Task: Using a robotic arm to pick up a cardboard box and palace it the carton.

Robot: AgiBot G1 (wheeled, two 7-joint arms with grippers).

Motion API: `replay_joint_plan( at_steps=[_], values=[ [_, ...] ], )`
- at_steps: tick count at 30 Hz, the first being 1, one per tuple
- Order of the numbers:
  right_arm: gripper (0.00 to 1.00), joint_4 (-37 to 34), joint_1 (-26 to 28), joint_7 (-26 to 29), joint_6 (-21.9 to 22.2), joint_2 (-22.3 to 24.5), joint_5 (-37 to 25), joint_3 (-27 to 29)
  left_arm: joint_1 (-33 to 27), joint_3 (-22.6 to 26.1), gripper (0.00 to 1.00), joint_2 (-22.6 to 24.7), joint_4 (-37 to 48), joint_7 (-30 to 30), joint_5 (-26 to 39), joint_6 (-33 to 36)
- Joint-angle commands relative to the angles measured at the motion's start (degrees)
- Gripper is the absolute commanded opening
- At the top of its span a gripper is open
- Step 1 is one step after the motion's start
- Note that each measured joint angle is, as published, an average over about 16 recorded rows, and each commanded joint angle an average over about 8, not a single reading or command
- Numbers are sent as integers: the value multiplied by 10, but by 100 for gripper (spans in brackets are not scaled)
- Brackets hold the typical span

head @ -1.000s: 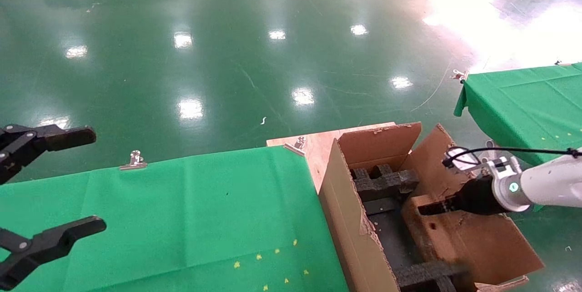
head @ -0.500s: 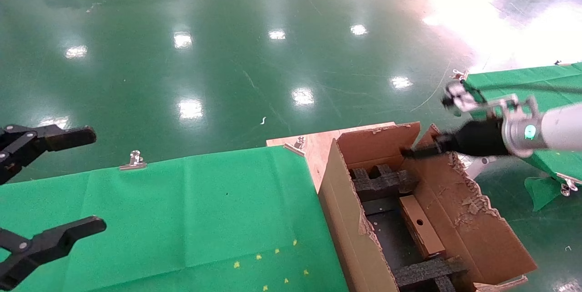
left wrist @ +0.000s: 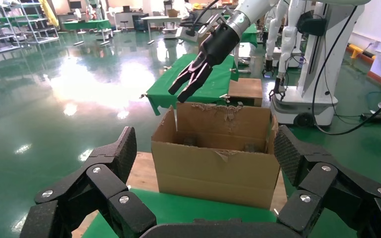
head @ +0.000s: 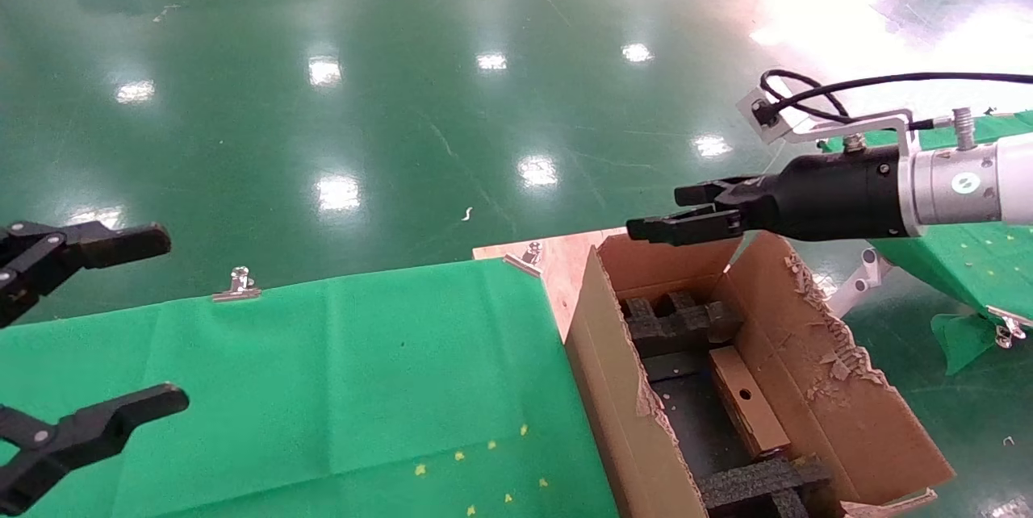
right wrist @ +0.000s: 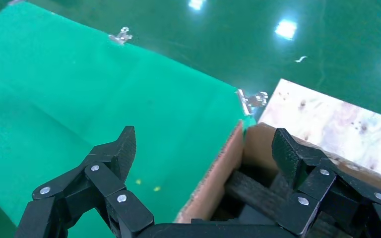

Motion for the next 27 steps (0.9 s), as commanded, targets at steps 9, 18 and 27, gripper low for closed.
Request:
replay_joint_plan(
  at_steps=[9, 18, 27],
  values=[
    [100, 0, -8, -5, 1, -2, 0, 5, 0, 0, 100, 0, 0, 0, 0, 0],
    [100, 37, -60, -35, -22, -10, 17, 75, 0, 0, 100, 0, 0, 0, 0, 0],
    [100, 82, -123, -71, -49, -19, 37, 158, 0, 0, 100, 0, 0, 0, 0, 0]
  ],
)
